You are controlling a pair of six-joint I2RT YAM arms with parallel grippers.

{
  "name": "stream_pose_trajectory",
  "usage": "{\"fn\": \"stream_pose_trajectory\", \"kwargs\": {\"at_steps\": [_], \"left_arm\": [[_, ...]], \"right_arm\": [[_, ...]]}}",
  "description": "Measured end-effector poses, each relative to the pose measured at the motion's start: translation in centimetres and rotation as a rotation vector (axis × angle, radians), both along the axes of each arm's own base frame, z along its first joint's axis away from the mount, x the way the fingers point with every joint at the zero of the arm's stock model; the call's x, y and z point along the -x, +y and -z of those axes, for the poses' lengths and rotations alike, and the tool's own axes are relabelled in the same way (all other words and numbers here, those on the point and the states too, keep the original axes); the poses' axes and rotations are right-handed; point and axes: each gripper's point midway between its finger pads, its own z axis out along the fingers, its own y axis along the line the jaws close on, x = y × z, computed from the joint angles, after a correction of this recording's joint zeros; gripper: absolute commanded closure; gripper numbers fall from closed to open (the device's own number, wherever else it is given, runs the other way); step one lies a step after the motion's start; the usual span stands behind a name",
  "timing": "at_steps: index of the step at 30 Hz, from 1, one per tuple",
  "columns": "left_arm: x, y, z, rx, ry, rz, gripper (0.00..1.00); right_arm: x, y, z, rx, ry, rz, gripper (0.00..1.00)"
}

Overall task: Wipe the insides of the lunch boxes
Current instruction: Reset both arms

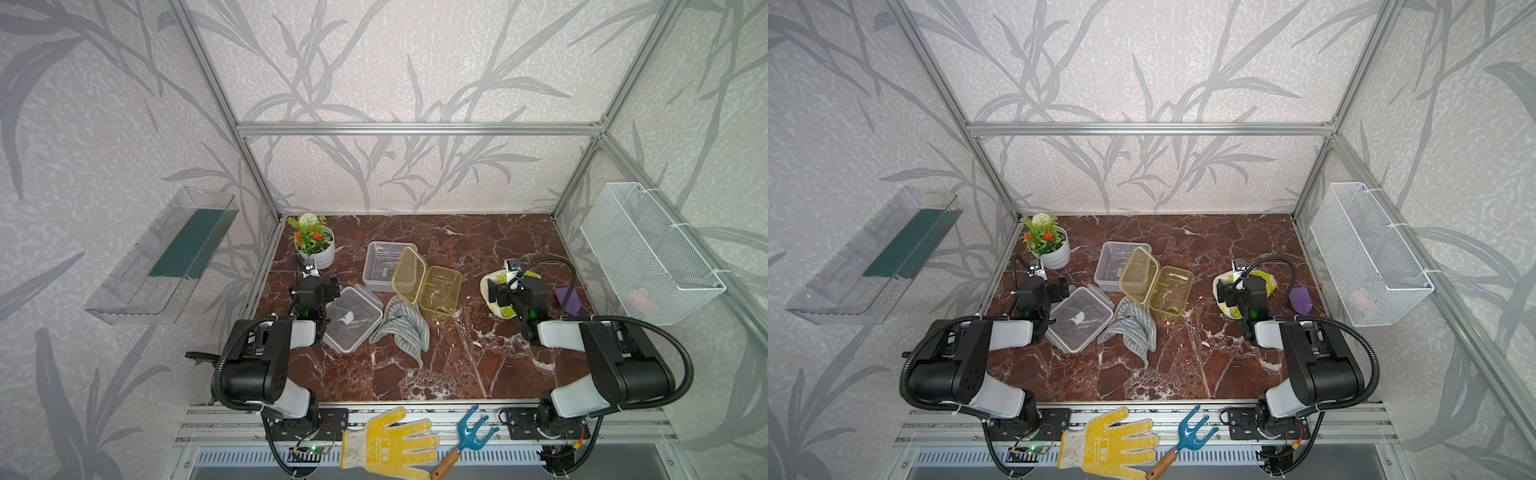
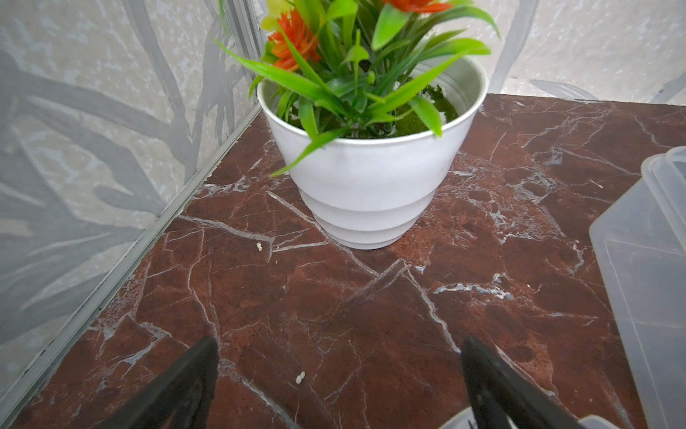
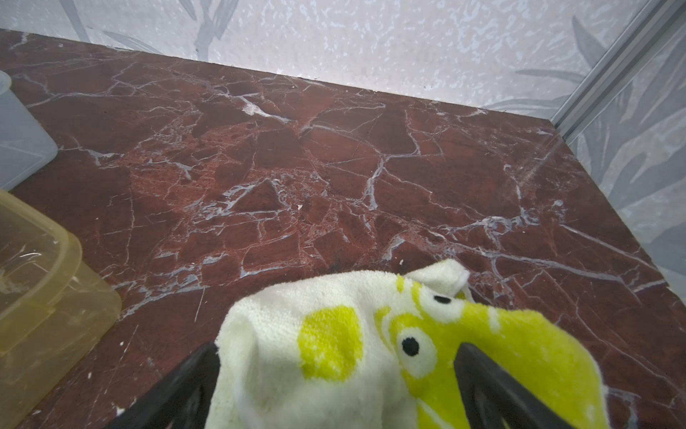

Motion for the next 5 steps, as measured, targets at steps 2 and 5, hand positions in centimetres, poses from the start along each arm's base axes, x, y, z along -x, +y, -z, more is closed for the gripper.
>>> {"fn": "stream_pose_trajectory", "kwargs": {"at_steps": [2, 5], "left_arm": [[-0.01, -0.03, 0.0, 0.001, 0.0, 0.002, 0.01], [-0.02, 0.02, 0.02, 0.004, 0.0, 0.003, 0.01]], "right_arm": [[0.0, 0.01, -0.01, 0.0, 0.0, -0.001, 0.01], [0.0, 0.0, -0.01, 0.0, 0.0, 0.0, 0.01]]}}
